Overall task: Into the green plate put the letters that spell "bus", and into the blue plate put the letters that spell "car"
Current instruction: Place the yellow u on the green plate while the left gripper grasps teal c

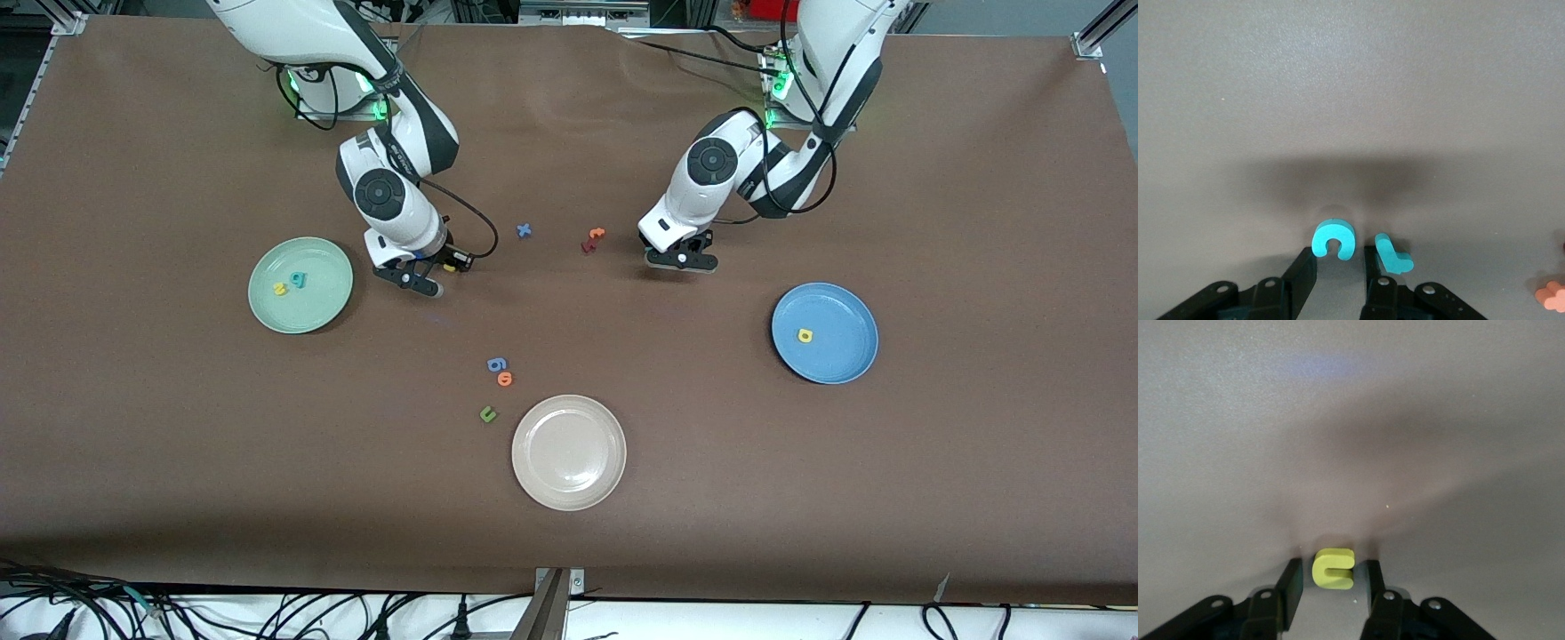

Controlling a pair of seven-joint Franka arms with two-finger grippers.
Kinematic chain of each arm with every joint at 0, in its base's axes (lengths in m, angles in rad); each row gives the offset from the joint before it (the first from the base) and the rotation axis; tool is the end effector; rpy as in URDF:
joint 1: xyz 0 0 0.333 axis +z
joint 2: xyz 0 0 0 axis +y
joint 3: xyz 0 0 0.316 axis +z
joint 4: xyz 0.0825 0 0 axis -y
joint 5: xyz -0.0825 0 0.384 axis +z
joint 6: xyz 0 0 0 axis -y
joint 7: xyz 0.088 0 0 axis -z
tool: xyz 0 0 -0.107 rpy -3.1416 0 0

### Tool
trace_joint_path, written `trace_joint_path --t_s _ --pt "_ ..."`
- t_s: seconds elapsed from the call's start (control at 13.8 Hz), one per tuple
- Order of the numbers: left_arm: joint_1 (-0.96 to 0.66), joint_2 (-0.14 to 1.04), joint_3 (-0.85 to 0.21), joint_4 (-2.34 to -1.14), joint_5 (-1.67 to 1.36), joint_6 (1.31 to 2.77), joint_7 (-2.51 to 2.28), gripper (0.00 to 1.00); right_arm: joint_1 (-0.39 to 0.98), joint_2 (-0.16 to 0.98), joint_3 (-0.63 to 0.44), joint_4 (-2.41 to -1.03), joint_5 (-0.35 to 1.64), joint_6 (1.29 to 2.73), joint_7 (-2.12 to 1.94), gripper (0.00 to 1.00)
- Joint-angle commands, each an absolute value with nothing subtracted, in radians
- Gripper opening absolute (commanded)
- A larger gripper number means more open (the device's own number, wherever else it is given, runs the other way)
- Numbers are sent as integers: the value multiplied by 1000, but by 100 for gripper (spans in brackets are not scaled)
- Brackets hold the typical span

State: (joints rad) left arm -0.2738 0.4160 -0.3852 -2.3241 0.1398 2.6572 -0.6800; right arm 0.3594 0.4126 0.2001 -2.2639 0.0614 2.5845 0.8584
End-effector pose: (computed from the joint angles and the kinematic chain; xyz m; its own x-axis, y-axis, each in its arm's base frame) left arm 0.3974 -0.3249 0.1700 0.9928 -0.0802 -0.0894 -0.0761 -0.9960 0.0475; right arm 0.4453 0.2825 0.1728 0.9249 -0.3537 -0.1395 -0.3575 -0.9339 -0.0027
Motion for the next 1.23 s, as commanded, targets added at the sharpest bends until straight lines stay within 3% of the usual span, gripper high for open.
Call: trace_joint_path --t_s 0.0,0.22,0.44,0.65,0.87,1.16 --pt "-276 453 -371 -2296 189 2661 -698 33 359 423 204 -2276 66 2600 867 26" --pt "-276 453 -371 -2295 195 2660 -698 30 359 423 204 -2276 66 2594 868 9" --pt "-273 453 -371 -2293 193 2658 -699 32 359 390 198 -2264 64 2551 858 9" --pt "-275 453 -359 -2275 195 2654 -721 41 357 312 155 -2194 58 2348 850 9" --pt "-273 471 -359 -2246 195 2649 -724 41 357 275 83 -2109 51 2151 787 9" --pt "-272 472 -359 -2243 195 2648 -724 41 357 230 -56 -2102 49 2045 576 9"
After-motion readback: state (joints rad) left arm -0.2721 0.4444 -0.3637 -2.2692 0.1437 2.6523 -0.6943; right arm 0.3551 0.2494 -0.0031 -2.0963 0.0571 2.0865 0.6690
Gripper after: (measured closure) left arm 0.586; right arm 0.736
